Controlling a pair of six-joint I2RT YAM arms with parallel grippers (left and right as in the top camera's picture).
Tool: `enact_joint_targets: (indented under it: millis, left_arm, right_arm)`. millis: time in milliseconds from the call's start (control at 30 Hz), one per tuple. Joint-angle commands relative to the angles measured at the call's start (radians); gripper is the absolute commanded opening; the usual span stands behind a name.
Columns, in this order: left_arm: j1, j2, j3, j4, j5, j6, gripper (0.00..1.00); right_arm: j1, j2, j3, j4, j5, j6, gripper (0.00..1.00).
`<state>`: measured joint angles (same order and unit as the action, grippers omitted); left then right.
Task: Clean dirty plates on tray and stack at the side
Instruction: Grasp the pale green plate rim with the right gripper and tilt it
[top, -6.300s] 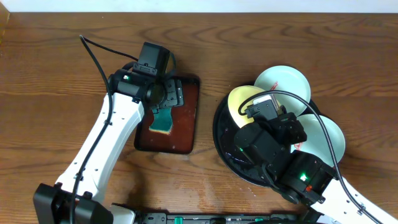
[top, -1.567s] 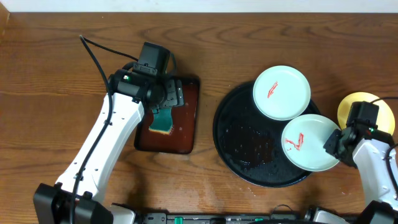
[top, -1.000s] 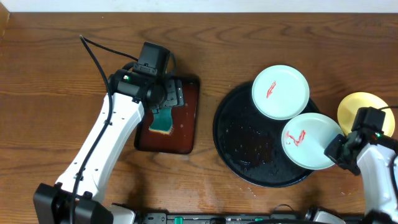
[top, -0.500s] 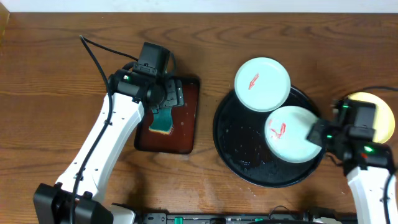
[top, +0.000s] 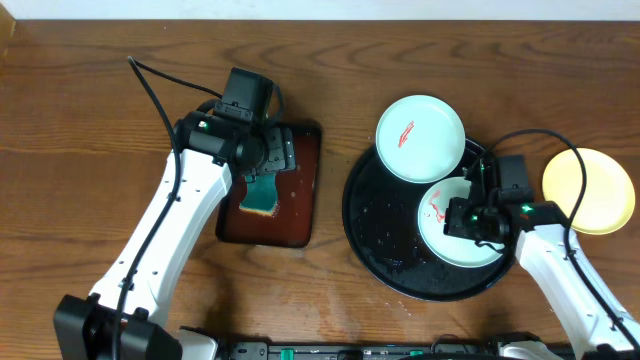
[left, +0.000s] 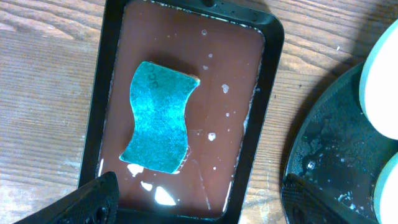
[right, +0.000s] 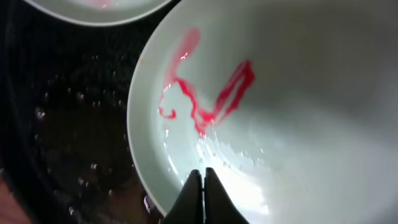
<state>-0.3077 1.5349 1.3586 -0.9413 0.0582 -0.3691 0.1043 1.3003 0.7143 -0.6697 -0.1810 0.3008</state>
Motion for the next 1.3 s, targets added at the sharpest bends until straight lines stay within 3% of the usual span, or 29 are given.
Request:
enact_joint_targets:
  millis: [0, 133, 300, 500, 867, 1167, 1267]
  left_arm:
    - [0.005, -0.011, 0.002, -0.003, 0.002, 0.002, 0.84]
    - [0.005, -0.011, 0.002, -0.003, 0.002, 0.002, 0.84]
    - [0.005, -0.011, 0.002, -0.003, 0.002, 0.002, 0.84]
    - [0.005, -0.011, 0.002, -0.003, 0.002, 0.002, 0.84]
    - [0.005, -0.011, 0.002, -0.003, 0.002, 0.002, 0.84]
    - [0.005, -0.011, 0.002, -0.003, 0.002, 0.002, 0.84]
    - [0.005, -0.011, 0.002, -0.003, 0.002, 0.002, 0.84]
  right_arm:
    - [-0.052, -0.070, 0.072, -0.051, 0.013, -0.016, 0.15]
    - [-0.177, -0.121, 0.084, -0.139, 0.030, 0.043, 0.33]
    - [-0.320, -0.084, 0.056, -0.171, 0.087, 0.072, 0.38]
    - [-0.378, 0.008, 0.005, -0.116, 0.055, 0.081, 0.30]
    - [-0.378, 0.105, 0.003, -0.124, 0.163, 0.062, 0.32]
    - [-0.378, 0.105, -0.069, -0.039, 0.093, 0.063, 0.20]
    - [-0.378, 0.105, -0.098, -0.004, 0.102, 0.069, 0.11]
